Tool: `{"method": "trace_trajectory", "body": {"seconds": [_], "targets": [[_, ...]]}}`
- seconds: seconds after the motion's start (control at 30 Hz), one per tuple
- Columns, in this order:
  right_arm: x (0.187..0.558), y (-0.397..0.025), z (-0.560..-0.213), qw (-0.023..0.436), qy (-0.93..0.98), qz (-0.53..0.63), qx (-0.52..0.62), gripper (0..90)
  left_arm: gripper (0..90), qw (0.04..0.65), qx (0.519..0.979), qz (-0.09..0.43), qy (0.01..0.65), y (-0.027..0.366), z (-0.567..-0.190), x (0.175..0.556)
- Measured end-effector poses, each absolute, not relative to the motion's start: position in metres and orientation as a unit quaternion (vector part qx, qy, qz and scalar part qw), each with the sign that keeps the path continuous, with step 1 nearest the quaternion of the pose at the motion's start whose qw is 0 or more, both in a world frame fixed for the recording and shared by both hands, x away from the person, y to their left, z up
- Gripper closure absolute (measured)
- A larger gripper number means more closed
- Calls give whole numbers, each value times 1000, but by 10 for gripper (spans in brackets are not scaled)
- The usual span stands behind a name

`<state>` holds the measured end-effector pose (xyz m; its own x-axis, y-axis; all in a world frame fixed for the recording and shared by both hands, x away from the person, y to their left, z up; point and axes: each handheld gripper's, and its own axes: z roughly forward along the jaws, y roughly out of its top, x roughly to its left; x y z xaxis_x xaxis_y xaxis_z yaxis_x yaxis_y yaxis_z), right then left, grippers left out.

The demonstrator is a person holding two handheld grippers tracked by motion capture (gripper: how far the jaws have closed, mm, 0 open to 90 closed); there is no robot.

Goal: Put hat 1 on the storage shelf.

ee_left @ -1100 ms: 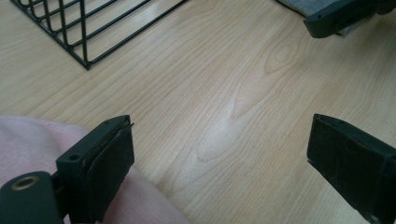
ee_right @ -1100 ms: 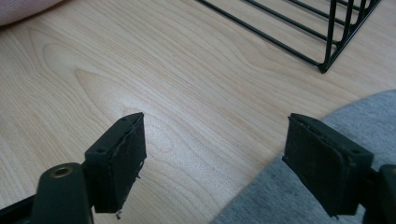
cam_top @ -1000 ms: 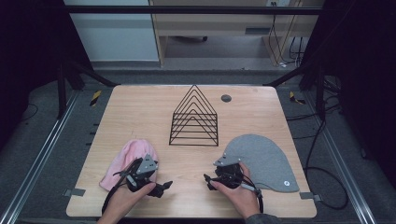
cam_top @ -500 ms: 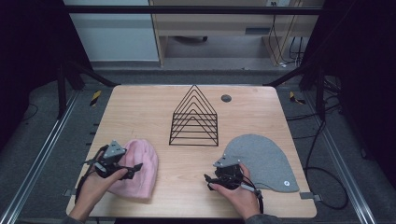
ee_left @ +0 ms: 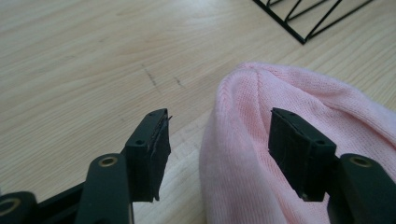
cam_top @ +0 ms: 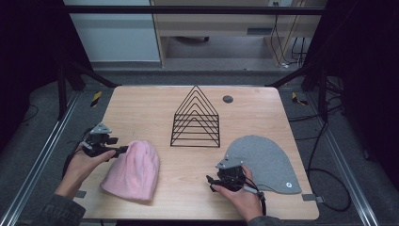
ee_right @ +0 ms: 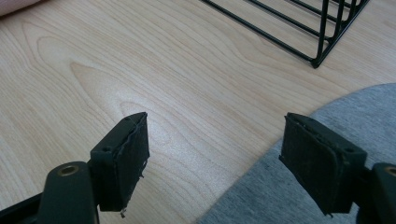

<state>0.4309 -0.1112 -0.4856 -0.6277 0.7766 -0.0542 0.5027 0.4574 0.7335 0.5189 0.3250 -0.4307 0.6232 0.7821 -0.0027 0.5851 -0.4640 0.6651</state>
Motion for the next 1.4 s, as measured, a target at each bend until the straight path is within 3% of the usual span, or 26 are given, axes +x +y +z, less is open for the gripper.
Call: {"method": "trace_trajectory", "body": {"seconds": [0.17, 0.37, 0.47, 0.63, 1.1, 1.4], "targets": [[430, -111, -485, 194, 832, 353, 381, 234, 394, 288, 863, 132, 394, 309, -439, 532], [430, -109, -485, 193, 835, 352, 375, 237, 474, 261, 875, 118, 390, 302, -452, 542], [430, -109, -485, 191, 836, 353, 375, 240, 644, 257, 879, 119, 383, 301, -452, 541], [430, -110, -484, 193, 833, 356, 376, 243, 824, 269, 878, 103, 383, 300, -450, 536], [427, -114, -476, 206, 823, 371, 377, 267, 838, 359, 855, 190, 324, 266, -371, 469], [423, -107, -458, 208, 824, 381, 364, 324, 841, 385, 846, 220, 295, 250, -330, 454]]}}
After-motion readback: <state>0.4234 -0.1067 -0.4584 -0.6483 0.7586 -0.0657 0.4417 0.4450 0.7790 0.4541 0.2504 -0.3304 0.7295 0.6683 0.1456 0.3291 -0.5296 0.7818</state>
